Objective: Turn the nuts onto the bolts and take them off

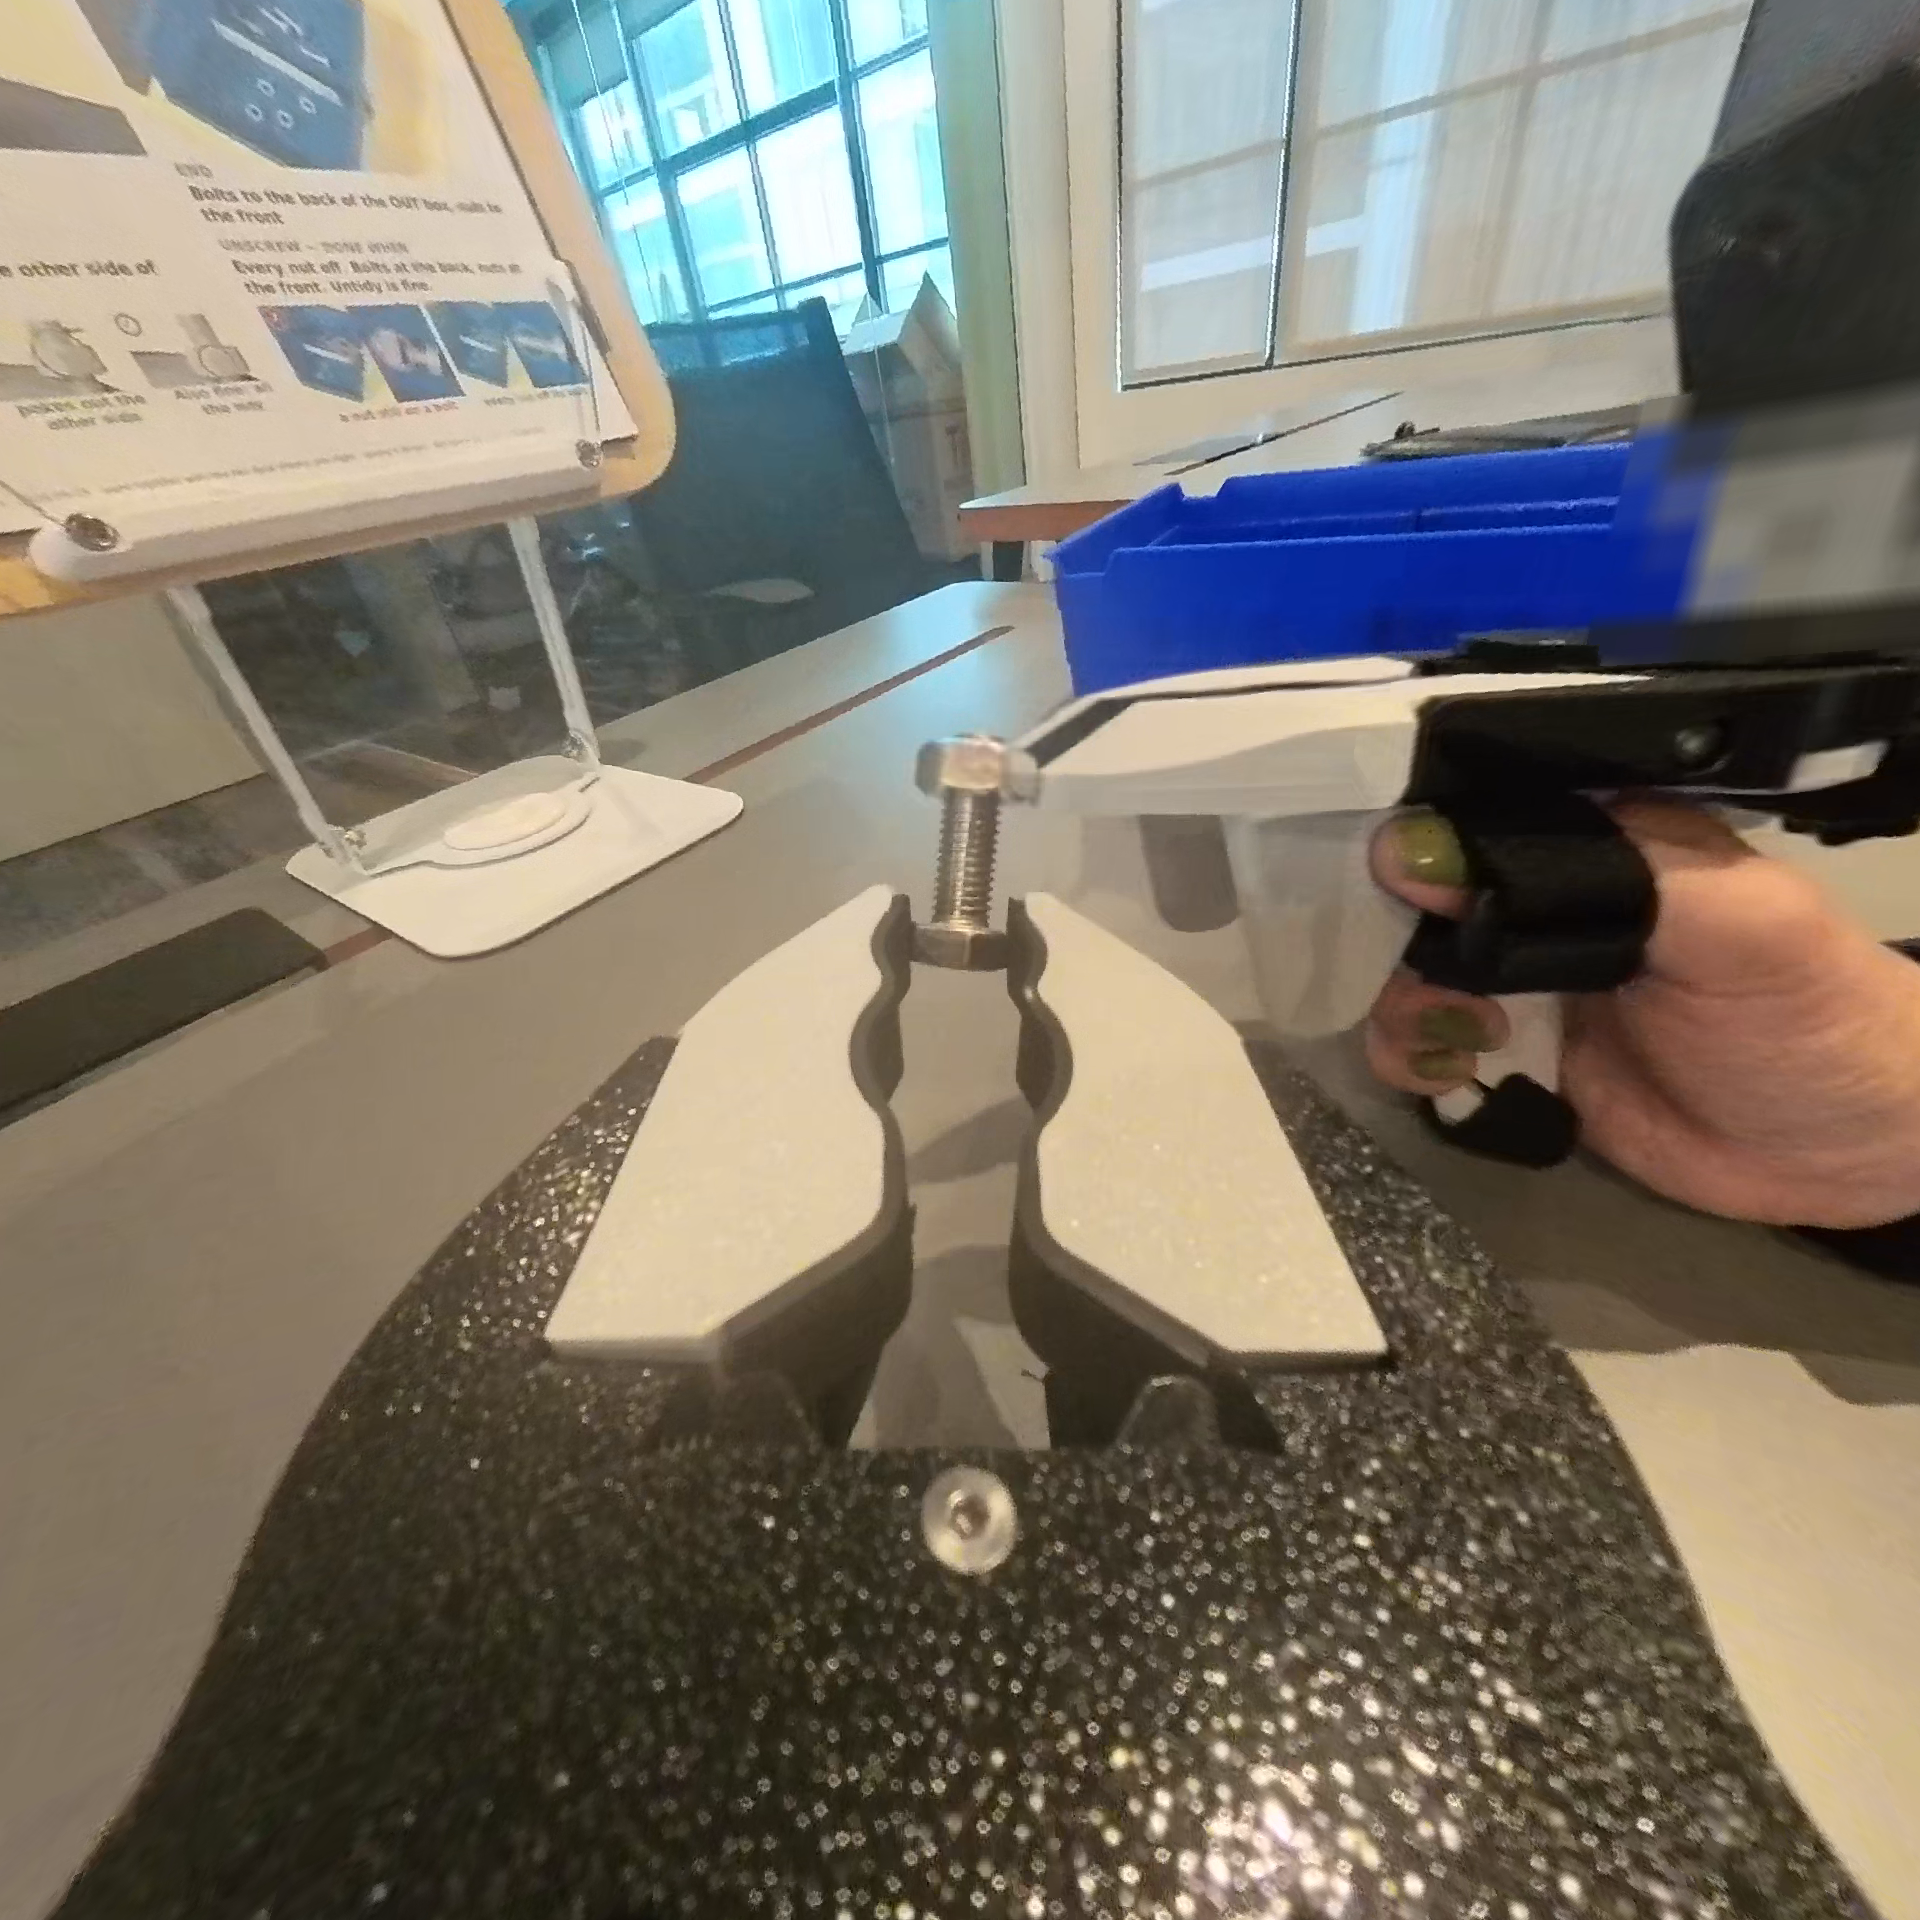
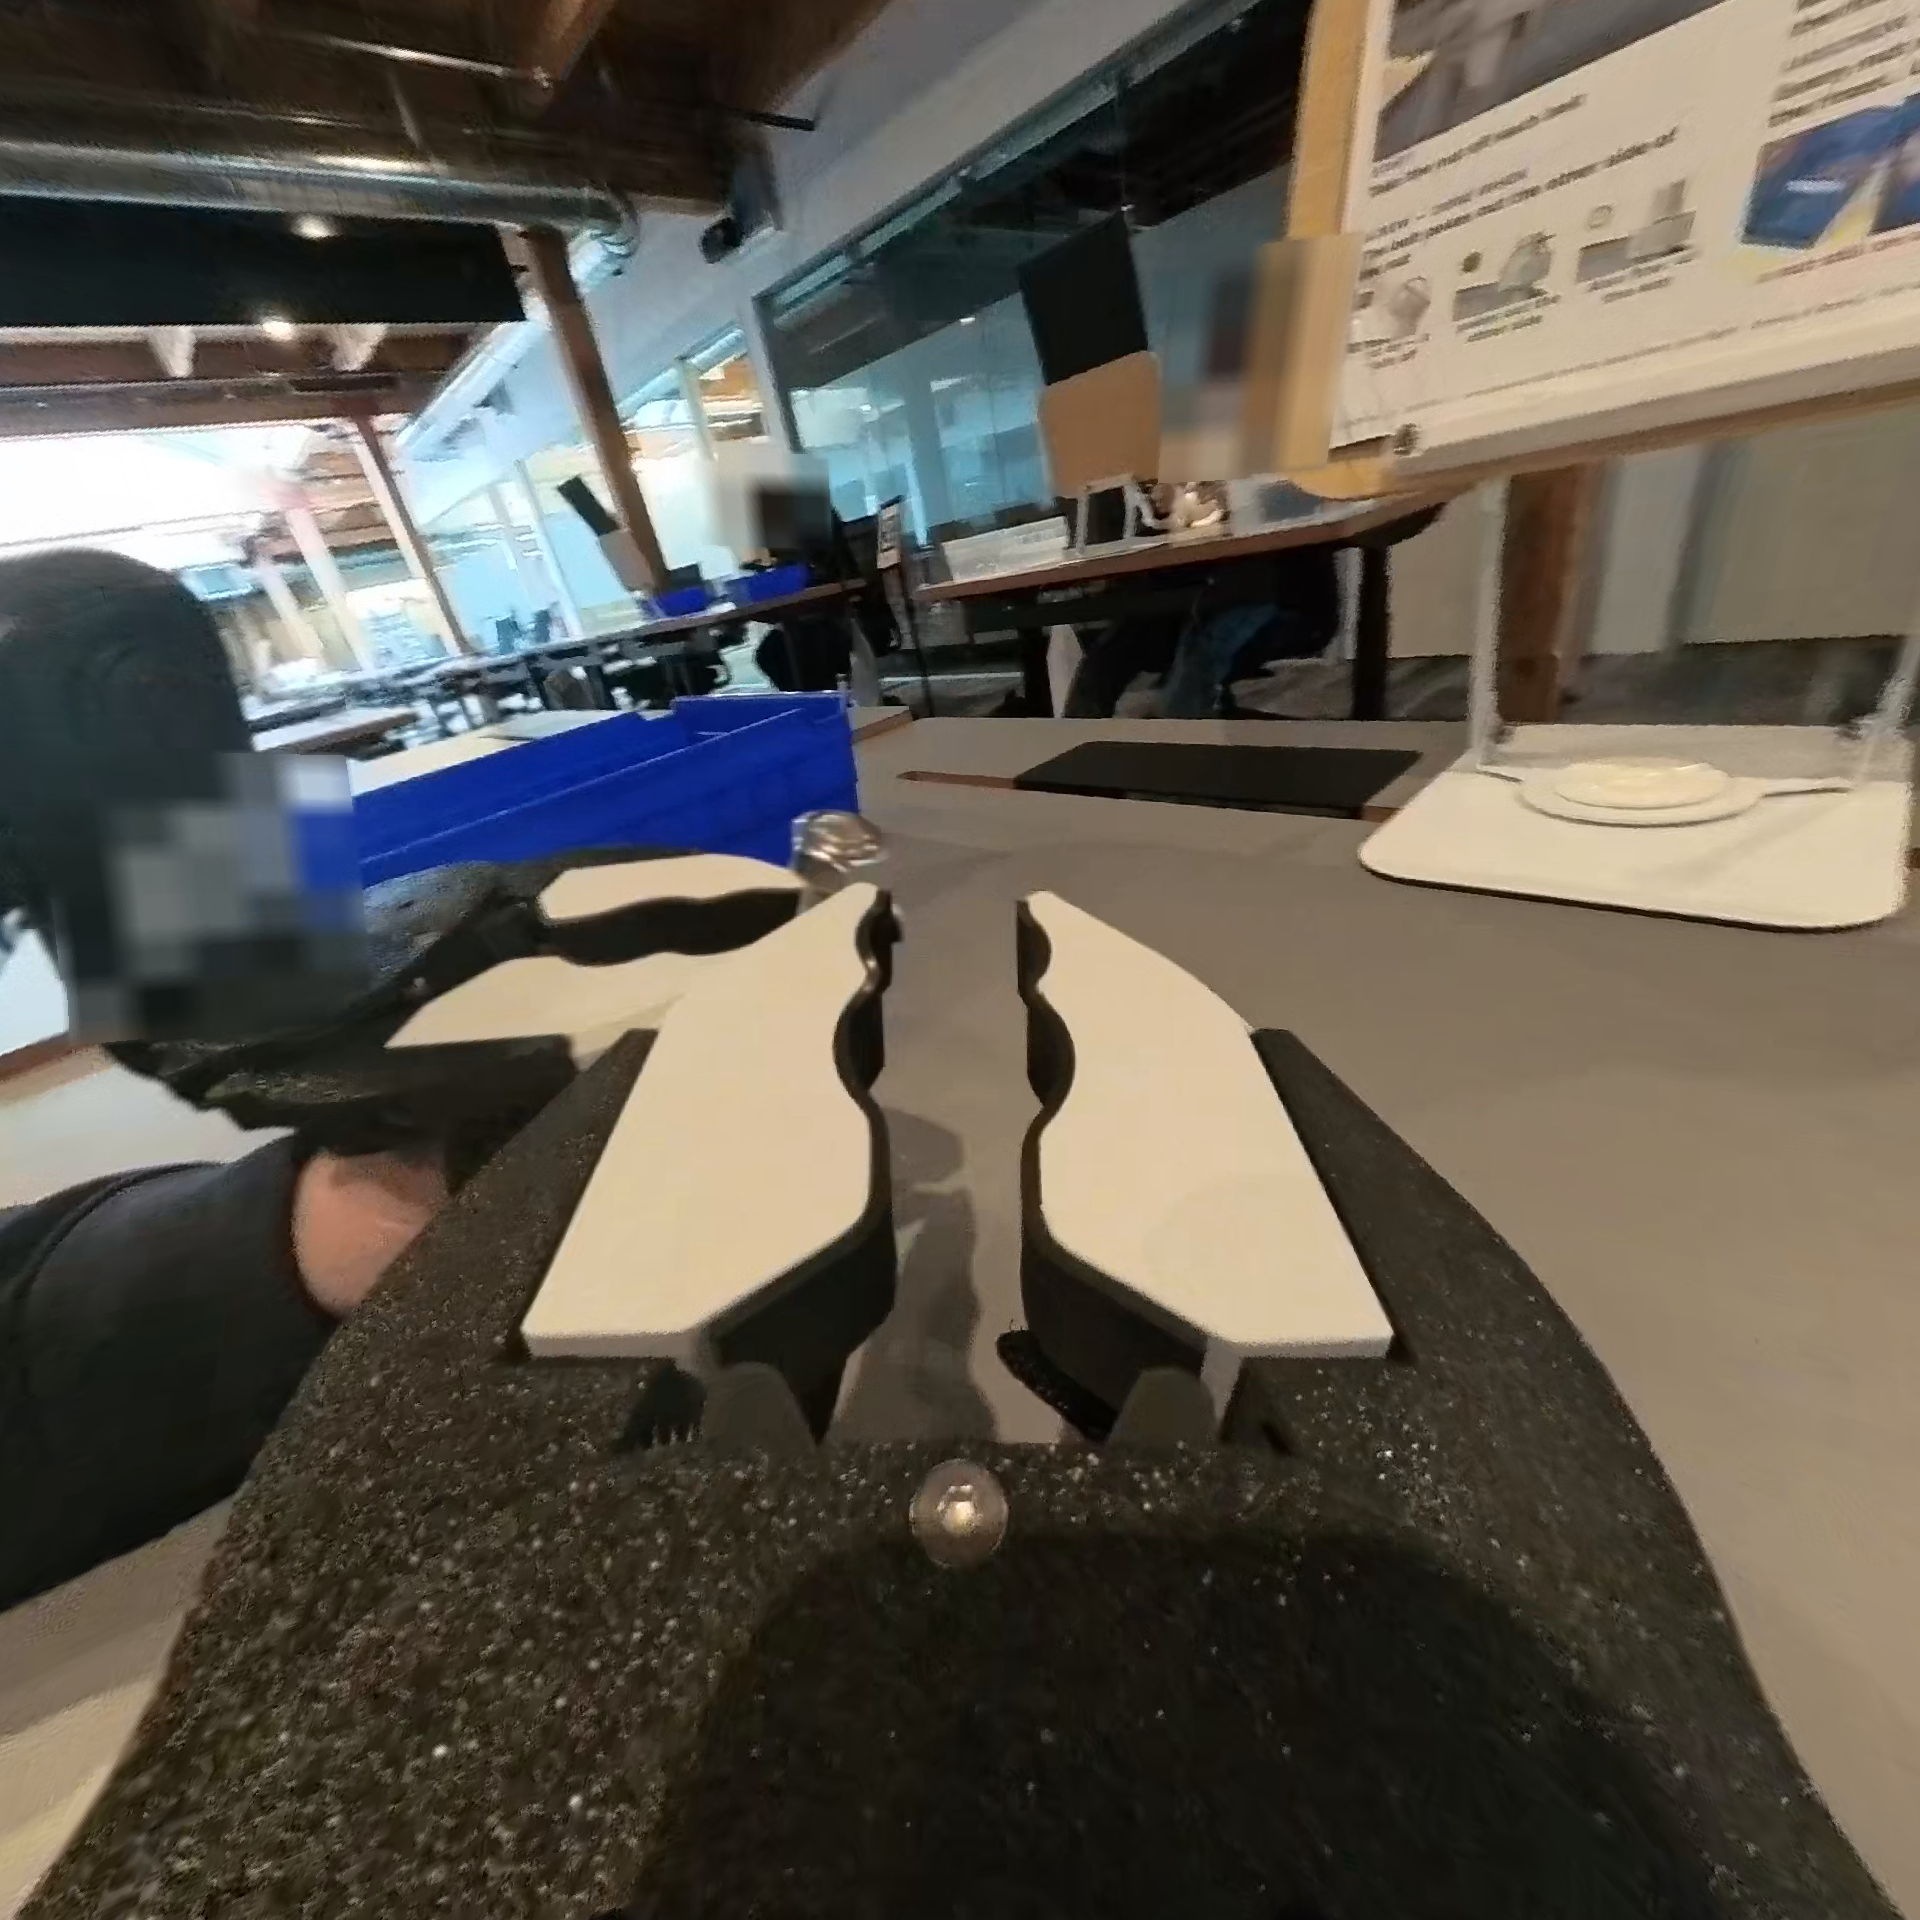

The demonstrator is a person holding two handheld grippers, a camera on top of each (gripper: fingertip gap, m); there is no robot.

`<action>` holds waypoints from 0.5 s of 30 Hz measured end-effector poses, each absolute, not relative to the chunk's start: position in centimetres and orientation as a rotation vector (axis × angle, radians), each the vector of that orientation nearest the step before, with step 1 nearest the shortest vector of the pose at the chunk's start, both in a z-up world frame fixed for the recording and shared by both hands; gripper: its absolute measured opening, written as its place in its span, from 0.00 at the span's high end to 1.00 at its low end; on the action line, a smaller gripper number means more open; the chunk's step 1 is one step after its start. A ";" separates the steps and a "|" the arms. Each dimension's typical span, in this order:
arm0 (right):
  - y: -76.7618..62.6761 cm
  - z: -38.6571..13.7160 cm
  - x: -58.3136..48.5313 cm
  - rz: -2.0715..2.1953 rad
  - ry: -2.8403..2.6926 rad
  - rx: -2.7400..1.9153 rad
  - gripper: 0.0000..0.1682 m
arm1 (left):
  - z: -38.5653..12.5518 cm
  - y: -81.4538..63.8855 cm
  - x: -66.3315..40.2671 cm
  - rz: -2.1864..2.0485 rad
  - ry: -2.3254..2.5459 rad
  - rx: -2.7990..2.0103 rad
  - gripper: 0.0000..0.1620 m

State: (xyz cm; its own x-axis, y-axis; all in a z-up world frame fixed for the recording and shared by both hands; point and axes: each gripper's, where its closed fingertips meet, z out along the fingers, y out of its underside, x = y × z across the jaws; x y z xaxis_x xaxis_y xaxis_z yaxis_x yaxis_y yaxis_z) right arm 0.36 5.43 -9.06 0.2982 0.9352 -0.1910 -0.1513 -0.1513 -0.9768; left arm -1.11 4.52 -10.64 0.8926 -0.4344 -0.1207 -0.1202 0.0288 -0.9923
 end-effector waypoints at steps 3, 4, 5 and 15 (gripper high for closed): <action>5.1 -8.1 0.6 1.255 -0.759 -1.316 0.84 | -10.4 4.3 -1.0 -0.289 0.453 -1.519 0.89; 4.5 -7.5 0.4 1.319 -0.761 -1.277 0.82 | -10.3 4.3 -0.8 -0.300 0.464 -1.510 0.89; 4.0 -7.3 0.1 1.357 -0.774 -1.258 0.81 | -10.3 4.2 -0.7 -0.302 0.470 -1.508 0.89; 4.9 -8.0 1.0 1.291 -0.746 -1.303 0.87 | -10.1 4.0 -0.6 -0.316 0.474 -1.484 0.89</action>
State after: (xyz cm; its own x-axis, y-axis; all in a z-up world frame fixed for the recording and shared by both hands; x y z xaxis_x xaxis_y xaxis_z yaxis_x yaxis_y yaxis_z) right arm 0.99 4.94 -8.02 0.2076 0.9447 -0.2539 -0.2514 -0.1993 -0.9472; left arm -0.61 3.96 -10.06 0.8692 -0.4823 -0.1089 -0.0845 0.0721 -0.9938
